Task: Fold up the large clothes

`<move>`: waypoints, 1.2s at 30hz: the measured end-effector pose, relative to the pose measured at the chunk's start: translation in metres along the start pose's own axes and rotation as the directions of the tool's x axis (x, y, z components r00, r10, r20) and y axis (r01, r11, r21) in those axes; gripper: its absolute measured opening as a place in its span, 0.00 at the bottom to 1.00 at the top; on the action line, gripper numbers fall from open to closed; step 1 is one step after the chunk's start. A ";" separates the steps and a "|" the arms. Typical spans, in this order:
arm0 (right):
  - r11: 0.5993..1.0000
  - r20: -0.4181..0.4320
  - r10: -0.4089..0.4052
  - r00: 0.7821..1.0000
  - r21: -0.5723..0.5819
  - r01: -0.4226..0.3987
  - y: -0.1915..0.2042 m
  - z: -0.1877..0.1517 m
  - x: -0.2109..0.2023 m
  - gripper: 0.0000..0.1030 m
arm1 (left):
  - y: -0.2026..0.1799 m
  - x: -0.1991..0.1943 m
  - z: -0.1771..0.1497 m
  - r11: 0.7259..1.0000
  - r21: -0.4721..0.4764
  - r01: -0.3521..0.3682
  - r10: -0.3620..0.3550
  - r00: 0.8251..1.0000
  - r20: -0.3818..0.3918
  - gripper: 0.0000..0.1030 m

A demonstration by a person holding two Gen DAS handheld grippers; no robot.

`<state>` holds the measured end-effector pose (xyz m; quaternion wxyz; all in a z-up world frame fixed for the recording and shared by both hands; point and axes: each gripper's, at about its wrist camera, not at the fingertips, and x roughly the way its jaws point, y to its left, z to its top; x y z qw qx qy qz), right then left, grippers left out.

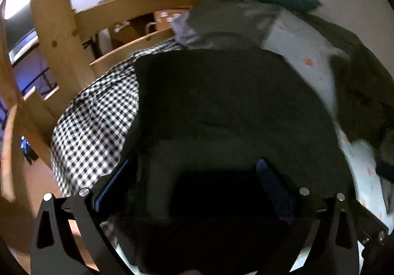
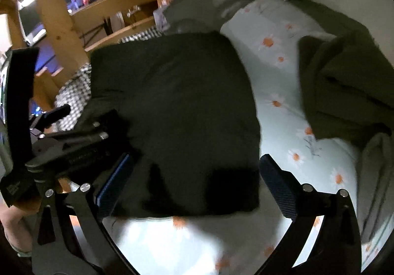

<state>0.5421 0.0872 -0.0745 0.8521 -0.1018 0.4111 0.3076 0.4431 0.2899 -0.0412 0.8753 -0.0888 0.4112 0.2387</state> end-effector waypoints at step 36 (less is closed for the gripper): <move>1.000 0.128 0.018 0.992 -0.009 -0.017 0.028 -0.168 -0.219 0.97 | -0.010 -0.239 -0.154 0.996 0.085 -0.031 0.024 0.997 0.074 0.96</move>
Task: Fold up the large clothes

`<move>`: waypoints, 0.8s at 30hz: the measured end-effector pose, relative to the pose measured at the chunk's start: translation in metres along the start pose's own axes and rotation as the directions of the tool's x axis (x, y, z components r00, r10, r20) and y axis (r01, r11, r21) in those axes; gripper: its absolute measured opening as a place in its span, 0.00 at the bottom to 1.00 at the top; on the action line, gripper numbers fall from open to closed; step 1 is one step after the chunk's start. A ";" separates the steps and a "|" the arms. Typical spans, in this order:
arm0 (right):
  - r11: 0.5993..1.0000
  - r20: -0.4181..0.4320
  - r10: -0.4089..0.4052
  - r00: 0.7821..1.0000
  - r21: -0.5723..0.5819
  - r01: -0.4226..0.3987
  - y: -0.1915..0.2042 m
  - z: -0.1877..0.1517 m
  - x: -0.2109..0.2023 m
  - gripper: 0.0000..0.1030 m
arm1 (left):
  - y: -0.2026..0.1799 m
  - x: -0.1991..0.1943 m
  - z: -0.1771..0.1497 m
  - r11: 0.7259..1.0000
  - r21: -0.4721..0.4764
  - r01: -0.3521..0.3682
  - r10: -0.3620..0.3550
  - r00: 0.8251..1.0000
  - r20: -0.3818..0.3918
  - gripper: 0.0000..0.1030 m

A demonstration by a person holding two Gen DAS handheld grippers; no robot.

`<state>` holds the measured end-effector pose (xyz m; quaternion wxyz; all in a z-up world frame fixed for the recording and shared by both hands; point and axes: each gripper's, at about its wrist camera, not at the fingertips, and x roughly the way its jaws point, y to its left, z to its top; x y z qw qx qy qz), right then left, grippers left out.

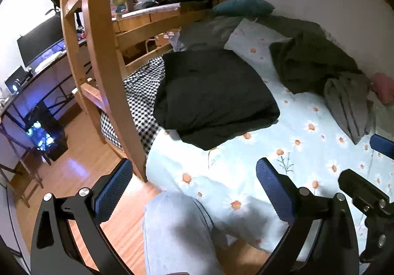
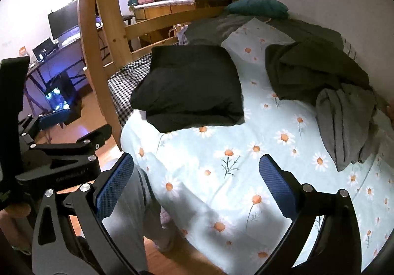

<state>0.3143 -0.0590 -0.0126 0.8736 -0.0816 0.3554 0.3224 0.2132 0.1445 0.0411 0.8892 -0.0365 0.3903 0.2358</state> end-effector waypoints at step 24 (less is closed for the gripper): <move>1.000 -0.021 -0.022 1.000 0.006 0.022 -0.007 -0.013 0.003 0.97 | -0.014 0.009 -0.011 0.998 0.044 0.042 -0.040 0.999 -0.033 0.96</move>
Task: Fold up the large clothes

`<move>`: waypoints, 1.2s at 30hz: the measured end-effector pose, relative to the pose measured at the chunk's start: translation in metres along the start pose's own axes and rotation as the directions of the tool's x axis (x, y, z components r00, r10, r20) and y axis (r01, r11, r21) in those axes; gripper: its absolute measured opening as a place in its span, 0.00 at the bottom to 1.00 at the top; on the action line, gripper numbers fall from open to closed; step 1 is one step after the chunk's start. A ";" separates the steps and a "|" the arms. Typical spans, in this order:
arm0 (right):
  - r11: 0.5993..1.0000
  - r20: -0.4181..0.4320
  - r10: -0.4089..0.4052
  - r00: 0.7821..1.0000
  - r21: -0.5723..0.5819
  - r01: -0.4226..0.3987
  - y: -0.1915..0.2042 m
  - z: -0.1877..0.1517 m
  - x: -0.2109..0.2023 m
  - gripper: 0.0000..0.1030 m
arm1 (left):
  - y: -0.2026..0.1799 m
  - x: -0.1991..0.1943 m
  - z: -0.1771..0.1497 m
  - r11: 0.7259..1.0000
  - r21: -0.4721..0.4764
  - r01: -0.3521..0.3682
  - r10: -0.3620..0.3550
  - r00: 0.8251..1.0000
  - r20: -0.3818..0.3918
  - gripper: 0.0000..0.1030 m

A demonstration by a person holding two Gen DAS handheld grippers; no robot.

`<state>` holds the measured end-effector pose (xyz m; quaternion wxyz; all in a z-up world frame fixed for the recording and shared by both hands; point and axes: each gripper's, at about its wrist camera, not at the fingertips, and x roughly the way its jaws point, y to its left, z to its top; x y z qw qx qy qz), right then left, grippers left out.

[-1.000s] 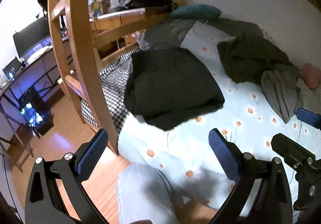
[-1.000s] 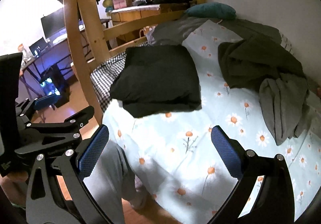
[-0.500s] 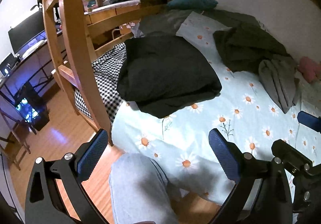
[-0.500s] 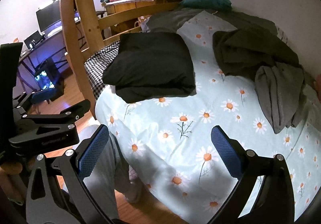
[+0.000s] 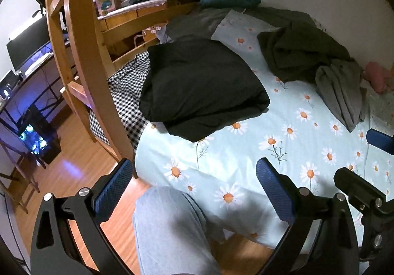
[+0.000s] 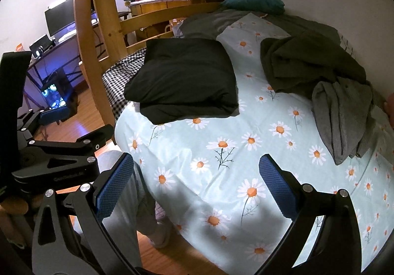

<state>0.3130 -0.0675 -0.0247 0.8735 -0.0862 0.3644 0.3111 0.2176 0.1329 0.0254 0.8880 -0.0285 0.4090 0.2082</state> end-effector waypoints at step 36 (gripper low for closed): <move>1.000 -0.012 0.025 1.000 -0.012 -0.025 0.001 -0.009 0.006 0.97 | -0.009 0.001 -0.008 0.998 0.054 -0.037 0.037 0.999 -0.011 0.96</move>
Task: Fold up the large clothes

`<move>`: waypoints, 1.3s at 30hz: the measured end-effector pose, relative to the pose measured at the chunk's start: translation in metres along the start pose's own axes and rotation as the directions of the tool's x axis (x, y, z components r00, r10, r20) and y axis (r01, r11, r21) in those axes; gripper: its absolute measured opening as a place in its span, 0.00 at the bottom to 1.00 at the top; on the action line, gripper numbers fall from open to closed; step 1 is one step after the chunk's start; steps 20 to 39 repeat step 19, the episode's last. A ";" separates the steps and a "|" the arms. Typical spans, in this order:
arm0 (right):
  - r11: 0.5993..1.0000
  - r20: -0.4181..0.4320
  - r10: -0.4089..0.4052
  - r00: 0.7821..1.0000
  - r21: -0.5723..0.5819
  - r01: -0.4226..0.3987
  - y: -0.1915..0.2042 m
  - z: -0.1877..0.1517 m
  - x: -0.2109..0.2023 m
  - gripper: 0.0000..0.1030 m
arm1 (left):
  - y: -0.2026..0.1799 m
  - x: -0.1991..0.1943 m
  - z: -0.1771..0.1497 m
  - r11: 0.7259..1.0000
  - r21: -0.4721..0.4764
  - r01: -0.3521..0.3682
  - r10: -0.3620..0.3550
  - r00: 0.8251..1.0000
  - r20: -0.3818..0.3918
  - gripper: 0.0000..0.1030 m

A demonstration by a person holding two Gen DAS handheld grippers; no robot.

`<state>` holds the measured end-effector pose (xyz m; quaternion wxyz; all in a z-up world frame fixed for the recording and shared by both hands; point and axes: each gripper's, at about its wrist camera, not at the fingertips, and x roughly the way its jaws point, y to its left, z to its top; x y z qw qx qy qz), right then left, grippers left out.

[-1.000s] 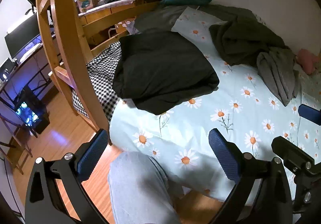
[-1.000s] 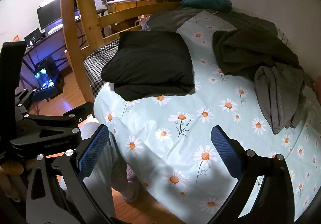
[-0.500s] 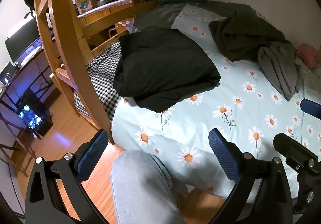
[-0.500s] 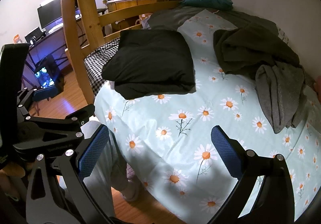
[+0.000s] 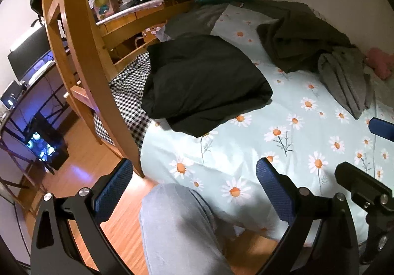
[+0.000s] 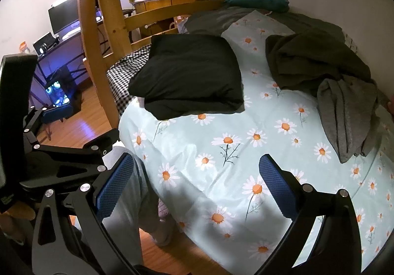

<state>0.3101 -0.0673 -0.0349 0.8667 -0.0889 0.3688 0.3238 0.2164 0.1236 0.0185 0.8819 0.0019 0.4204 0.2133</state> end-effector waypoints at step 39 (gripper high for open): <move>1.000 0.004 0.009 1.000 0.013 -0.009 -0.004 -0.002 0.000 0.97 | 0.003 0.002 -0.001 0.999 -0.005 0.032 -0.032 0.999 -0.014 0.96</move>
